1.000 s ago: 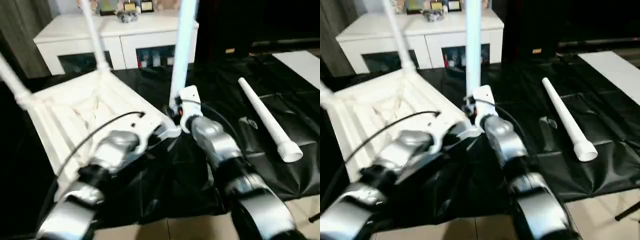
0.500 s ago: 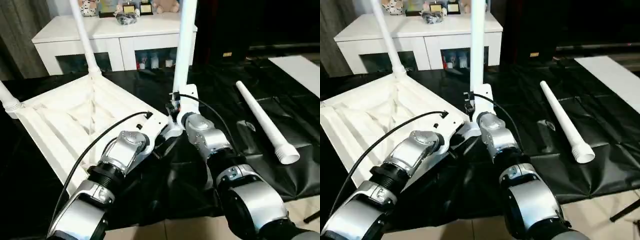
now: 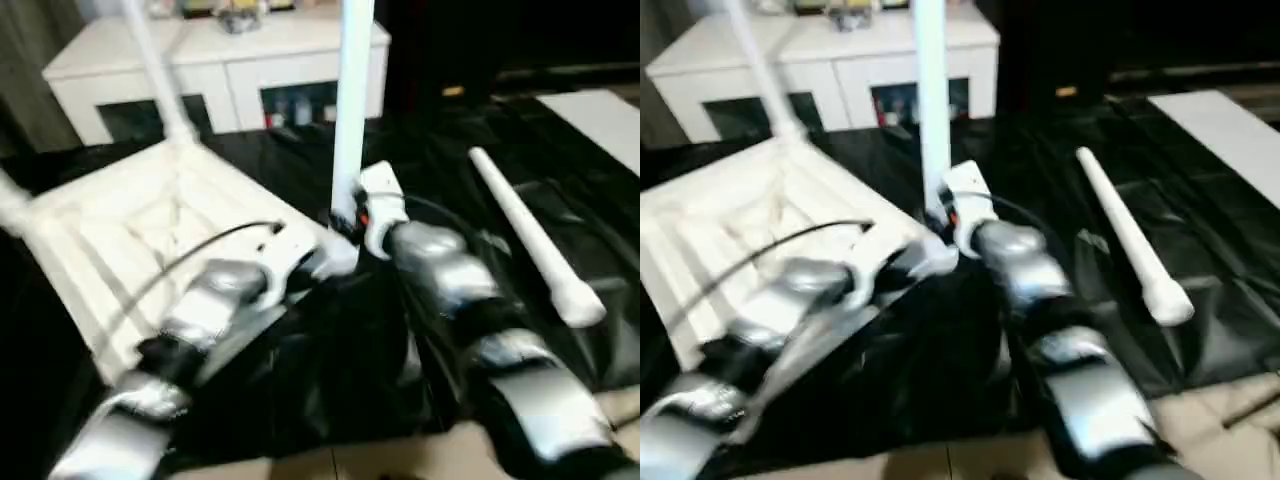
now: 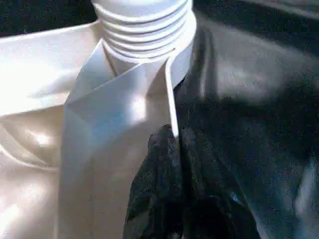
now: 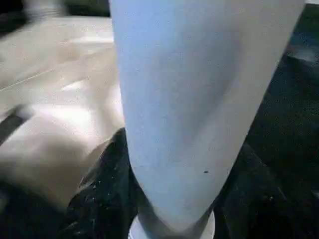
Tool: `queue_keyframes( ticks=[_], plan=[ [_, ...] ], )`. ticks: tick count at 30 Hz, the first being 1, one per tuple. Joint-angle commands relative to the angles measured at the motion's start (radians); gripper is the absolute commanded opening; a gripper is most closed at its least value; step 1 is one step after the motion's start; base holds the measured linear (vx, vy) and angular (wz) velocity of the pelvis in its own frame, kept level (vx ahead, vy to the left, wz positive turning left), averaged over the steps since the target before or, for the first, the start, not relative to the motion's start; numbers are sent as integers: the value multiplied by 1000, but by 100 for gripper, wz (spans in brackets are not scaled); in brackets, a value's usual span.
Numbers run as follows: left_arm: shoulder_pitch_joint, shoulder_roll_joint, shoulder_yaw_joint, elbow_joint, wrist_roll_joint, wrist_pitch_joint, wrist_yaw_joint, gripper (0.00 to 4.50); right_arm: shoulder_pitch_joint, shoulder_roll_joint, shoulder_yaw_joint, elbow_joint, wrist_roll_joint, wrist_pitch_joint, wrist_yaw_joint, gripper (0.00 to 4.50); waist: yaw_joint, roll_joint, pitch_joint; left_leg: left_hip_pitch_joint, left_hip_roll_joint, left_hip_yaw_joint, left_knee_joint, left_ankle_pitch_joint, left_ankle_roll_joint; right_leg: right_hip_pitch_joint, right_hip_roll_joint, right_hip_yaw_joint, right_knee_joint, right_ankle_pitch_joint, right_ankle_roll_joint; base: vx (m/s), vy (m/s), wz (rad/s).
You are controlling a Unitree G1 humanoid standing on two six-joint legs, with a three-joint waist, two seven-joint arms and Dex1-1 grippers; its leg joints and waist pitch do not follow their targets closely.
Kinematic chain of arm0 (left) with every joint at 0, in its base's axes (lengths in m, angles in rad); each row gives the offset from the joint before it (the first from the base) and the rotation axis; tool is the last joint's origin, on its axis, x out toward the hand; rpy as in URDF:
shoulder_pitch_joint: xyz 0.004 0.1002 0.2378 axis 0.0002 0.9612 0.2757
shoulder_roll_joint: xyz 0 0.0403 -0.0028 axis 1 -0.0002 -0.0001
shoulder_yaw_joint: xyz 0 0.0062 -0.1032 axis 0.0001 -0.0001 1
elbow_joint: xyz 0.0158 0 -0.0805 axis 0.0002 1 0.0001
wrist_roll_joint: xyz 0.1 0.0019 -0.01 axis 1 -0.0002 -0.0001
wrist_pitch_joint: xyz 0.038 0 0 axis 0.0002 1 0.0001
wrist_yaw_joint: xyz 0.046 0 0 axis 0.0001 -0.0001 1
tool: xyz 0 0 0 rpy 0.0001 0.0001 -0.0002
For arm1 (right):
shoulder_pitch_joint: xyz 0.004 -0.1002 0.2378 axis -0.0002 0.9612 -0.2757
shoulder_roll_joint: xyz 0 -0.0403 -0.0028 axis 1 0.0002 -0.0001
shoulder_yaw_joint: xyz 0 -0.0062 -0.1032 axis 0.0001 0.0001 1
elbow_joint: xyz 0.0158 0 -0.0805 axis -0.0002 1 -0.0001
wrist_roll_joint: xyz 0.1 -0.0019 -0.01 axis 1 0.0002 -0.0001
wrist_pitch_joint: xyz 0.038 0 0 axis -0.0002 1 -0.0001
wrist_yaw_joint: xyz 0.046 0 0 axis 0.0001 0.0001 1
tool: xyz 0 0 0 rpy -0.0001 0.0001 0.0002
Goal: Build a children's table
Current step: Insert table leg to table base
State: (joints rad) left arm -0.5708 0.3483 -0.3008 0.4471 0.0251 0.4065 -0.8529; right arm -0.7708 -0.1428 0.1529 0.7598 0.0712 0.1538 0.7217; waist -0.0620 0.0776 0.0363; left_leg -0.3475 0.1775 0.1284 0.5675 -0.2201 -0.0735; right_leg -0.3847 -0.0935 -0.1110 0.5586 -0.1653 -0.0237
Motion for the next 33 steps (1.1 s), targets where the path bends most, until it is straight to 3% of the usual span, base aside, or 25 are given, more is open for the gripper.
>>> queue_keyframes(
  ticks=[1, 2, 3, 4, 5, 6, 7, 9, 11, 13, 16, 18, 19, 20, 21, 22, 24, 27, 28, 33],
  plan=[
    [21, 59, -19, -118, -56, -86, -175, 0, 133, -60, 115, 45, -26, 118, 158, 184, 20, 4, -47, -13, 48, 6, -70, -228, 105, 42, -64, 56, -55, -206, -237, 93, -53, 9],
    [42, 95, -17, -155, -82, -88, -234, 0, 159, -108, 131, -6, -6, 124, 238, 184, 22, 7, -50, -16, 49, 9, -66, -177, 113, 46, -62, 55, -44, -135, -252, 93, -53, 9],
    [43, 98, -17, -157, -83, -88, -238, 0, 161, -112, 133, -11, -4, 125, 245, 184, 29, 9, -56, -16, 49, 14, -56, -64, 137, 53, -55, 50, -28, 8, -274, 101, -35, 0],
    [62, 147, -15, -186, -100, -92, -300, 0, 187, -169, 146, -67, 21, 133, 348, 184, 34, 13, -58, -13, 48, 17, -50, -23, 149, 51, -53, 49, -21, 66, -283, 96, -12, -2],
    [65, 154, -15, -188, -101, -93, -308, 0, 190, -177, 147, -73, 23, 133, 362, 184, 46, 11, -61, -13, 46, 20, -38, 41, 179, 50, -50, 48, -10, 155, -297, 96, -12, -2],
    [69, 170, -16, -193, -105, -97, -328, 0, 194, -191, 148, -84, 27, 135, 390, 184, 53, 9, -62, -12, 44, 23, -33, 64, 192, 49, -51, 50, -5, 189, -300, 84, 3, 2],
    [80, 208, -18, -206, -114, -112, -379, 0, 202, -222, 152, -108, 30, 140, 457, 184, 64, 12, -71, -8, 43, 23, -26, 122, 221, 52, -51, 49, 7, 249, -310, 67, 3, 2],
    [86, 235, -17, -213, -122, -120, -417, 0, 202, -247, 164, -120, 23, 139, 508, 184, 75, 9, -74, -4, 42, 23, -20, 171, 244, 48, -46, 47, 13, 284, -309, 42, 2, 1],
    [89, 263, -18, -219, -134, -121, -463, 0, 204, -273, 183, -138, 15, 144, 566, 184, 85, 10, -72, -1, 45, 25, -19, 159, 249, 40, -46, 47, 12, 247, -313, 0, 0, 0],
    [90, 274, -19, -220, -142, -119, -487, 0, 202, -283, 195, -144, 12, 148, 595, 184, 98, 11, -65, -2, 51, 26, -25, 80, 223, 40, -47, 49, 4, 127, -305, 0, 0, 0],
    [94, 290, -21, -226, -155, -121, -517, 0, 201, -306, 228, -169, 12, 165, 632, 184, 105, 10, -53, 4, 57, 31, -46, -98, 108, 40, -45, 57, -11, -68, -277, 0, 0, 0],
    [92, 297, -28, -224, -153, -128, -528, 0, 186, -310, 255, -151, -12, 153, 632, 184, 104, 9, -46, 6, 58, 33, -54, -168, 73, 38, -46, 60, -16, -125, -270, -29, 4, 1],
    [90, 295, -29, -221, -148, -134, -522, 0, 177, -306, 261, -141, -25, 140, 625, 184, 102, 5, -44, 7, 57, 35, -61, -238, 32, 40, -48, 65, -22, -210, -245, -64, 10, 2],
    [90, 294, -29, -220, -146, -136, -519, 0, 174, -304, 261, -138, -28, 137, 621, 184, 102, 5, -44, 7, 57, 35, -61, -238, 32, 40, -48, 65, -22, -210, -245, -64, 10, 2],
    [89, 288, -30, -217, -135, -150, -501, 0, 158, -292, 256, -125, -40, 128, 599, 184, 101, -2, -48, 14, 56, 40, -58, -231, 18, 36, -49, 70, -24, -204, -243, 0, 0, 0],
    [89, 288, -30, -217, -135, -150, -501, 0, 158, -292, 256, -125, -40, 128, 599, 184, 101, 1, -49, 13, 55, 40, -56, -217, 17, 36, -48, 71, -21, -181, -247, 0, 0, 0],
    [90, 275, -28, -215, -116, -169, -460, 0, 145, -287, 252, -130, -43, 127, 588, 184, 99, -7, -51, 3, 53, 41, -53, -176, 30, 42, -46, 69, -15, -117, -254, 0, 0, 0],
    [88, 264, -29, -205, -91, -191, -417, 0, 141, -293, 261, -156, -39, 131, 587, 184, 101, -8, -54, -2, 52, 41, -48, -132, 48, 44, -49, 68, -12, -96, -251, 0, 0, 0],
    [88, 260, -30, -202, -83, -196, -402, 0, 141, -299, 272, -168, -44, 127, 584, 184, 103, -15, -55, -2, 51, 43, -46, -121, 52, 44, -49, 68, -12, -96, -250, 0, 0, 0],
    [86, 245, -25, -194, -61, -220, -345, 0, 158, -311, 325, -201, -98, 89, 529, 184, 108, -17, -52, -3, 52, 41, -47, -120, 51, 42, -50, 69, -15, -156, -228, 0, 0, 0]
  ],
)
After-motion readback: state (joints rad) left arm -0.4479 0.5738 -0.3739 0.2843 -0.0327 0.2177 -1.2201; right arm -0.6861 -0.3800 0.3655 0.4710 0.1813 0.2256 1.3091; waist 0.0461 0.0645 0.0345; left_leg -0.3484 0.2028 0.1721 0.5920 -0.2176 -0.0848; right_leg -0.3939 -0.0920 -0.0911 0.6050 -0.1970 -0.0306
